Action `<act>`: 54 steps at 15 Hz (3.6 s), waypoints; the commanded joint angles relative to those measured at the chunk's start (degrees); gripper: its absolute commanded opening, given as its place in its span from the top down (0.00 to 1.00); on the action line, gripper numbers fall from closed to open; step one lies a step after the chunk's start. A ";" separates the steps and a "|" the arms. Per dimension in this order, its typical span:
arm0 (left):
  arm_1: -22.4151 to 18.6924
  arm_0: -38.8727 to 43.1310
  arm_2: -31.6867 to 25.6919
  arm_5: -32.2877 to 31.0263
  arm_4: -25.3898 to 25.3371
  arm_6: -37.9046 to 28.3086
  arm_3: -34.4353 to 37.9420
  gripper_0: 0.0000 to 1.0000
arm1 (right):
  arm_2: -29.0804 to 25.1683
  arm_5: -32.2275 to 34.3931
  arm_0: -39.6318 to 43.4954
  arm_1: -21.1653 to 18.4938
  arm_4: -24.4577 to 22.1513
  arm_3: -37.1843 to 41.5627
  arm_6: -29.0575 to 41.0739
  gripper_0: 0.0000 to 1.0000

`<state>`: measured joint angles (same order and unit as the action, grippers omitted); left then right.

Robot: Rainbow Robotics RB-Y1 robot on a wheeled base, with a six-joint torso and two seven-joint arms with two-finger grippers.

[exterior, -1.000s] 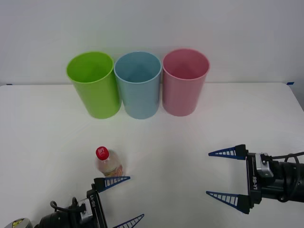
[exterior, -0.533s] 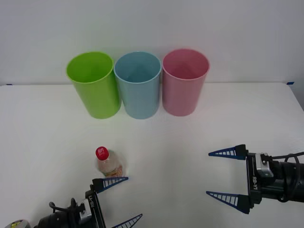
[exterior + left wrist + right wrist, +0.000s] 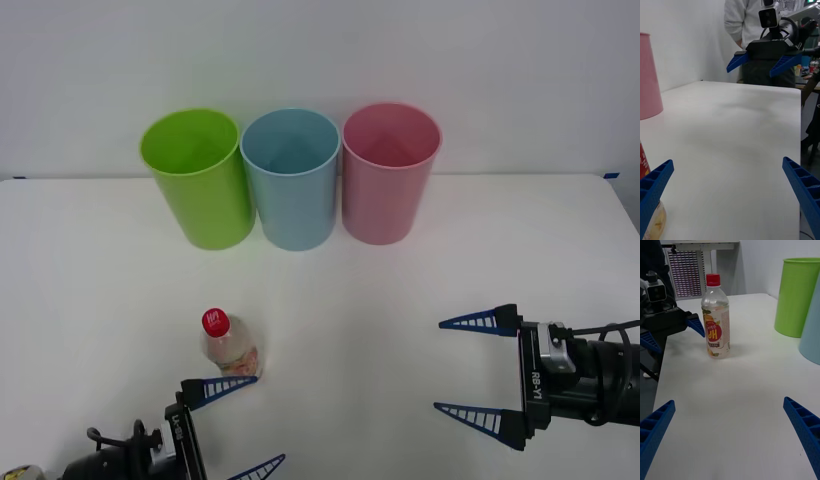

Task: Put cans in the blue bin and PET bottles in the pink bin and trash in the green bin.

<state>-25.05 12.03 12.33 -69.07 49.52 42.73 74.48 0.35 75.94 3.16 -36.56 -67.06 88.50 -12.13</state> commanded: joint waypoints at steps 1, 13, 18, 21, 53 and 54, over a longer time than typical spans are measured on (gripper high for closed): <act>0.00 0.01 1.03 -0.01 -1.88 -0.28 -0.04 0.00 | 0.00 0.00 0.00 0.00 0.00 0.00 0.00 0.00; -0.88 -0.07 1.73 -0.28 -3.47 -0.19 -0.04 0.00 | 0.00 0.00 0.00 0.00 0.00 0.00 0.00 0.00; -2.11 0.81 1.73 -0.89 -5.22 0.07 -0.04 0.00 | 0.00 0.00 0.00 0.00 0.00 0.00 0.00 0.00; -2.73 1.60 1.47 -0.98 -6.45 0.60 -0.04 0.00 | 0.00 0.00 0.00 0.00 0.00 0.00 0.00 0.00; -3.69 5.46 -12.51 -2.38 -6.01 -1.69 -0.04 0.00 | 0.00 0.00 0.00 0.00 0.00 0.00 0.00 0.00; -3.34 5.29 -12.51 -2.21 -5.49 -1.69 -0.04 0.00 | 0.00 0.00 0.00 0.00 0.00 0.00 0.00 0.00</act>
<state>-28.66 17.45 -0.18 -71.45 43.65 41.05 74.44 0.35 75.94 3.16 -36.56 -67.06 88.50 -12.13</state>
